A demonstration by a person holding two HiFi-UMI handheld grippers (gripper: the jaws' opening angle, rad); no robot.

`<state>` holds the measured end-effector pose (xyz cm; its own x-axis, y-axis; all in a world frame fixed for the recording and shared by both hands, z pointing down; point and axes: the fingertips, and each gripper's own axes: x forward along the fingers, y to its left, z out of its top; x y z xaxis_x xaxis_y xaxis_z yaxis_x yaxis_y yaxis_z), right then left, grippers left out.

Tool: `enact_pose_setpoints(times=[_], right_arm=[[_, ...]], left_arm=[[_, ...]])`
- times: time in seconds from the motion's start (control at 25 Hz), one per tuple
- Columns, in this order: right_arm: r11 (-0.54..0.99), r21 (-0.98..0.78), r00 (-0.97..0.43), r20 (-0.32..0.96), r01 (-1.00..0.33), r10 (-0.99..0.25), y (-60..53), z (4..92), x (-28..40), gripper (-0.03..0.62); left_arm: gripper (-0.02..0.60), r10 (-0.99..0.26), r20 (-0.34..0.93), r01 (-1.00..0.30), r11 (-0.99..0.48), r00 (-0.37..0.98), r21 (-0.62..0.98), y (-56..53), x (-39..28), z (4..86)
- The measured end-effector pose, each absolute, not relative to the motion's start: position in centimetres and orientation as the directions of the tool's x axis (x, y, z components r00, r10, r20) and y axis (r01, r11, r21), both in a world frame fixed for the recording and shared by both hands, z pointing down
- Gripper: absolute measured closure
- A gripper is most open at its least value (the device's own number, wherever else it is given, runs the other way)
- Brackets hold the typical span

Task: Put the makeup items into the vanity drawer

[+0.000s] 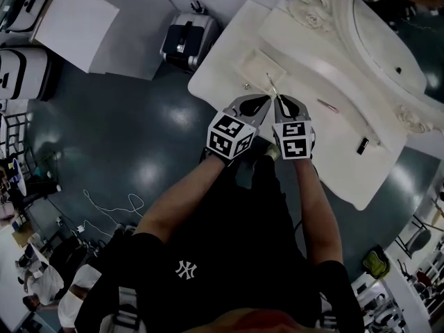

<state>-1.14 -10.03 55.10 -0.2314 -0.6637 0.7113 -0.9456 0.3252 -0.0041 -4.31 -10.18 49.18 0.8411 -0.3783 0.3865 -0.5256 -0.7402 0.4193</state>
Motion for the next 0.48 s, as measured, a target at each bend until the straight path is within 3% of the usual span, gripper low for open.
enact_pose_setpoints(times=[0.48], right_arm=[[0.428,0.017,-0.263,0.766,-0.904,-0.586,-13.5,58.0,-4.0,0.542]], left_arm=[[0.581,-0.406,0.398,-0.559,-0.704,0.823,0.437,-13.5,-7.1,50.6]])
